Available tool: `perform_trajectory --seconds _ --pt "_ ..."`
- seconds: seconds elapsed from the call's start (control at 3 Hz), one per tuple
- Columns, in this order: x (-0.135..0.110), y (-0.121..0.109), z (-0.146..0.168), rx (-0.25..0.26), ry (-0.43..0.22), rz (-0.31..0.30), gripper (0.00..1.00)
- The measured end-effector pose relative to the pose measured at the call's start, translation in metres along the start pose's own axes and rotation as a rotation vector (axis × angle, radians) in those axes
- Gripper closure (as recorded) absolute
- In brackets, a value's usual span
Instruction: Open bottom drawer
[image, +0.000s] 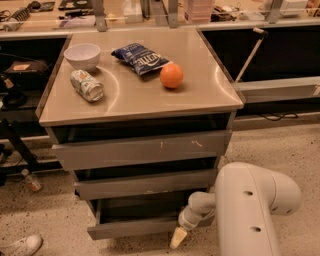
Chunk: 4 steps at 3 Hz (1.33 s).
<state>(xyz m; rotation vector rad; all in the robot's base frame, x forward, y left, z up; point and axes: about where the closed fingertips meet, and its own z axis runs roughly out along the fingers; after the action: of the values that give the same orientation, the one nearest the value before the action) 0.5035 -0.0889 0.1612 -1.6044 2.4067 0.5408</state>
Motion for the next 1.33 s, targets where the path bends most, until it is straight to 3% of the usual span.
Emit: perform_trajectory --seconds 0.67,1.0,1.33 --pt "0.017 0.040 -0.012 -0.096 0.098 0.018 0.00" --pt "0.046 0.095 -0.046 -0.128 0.150 0.035 0.00" --pt "0.046 0.095 -0.046 -0.128 0.150 0.035 0.00"
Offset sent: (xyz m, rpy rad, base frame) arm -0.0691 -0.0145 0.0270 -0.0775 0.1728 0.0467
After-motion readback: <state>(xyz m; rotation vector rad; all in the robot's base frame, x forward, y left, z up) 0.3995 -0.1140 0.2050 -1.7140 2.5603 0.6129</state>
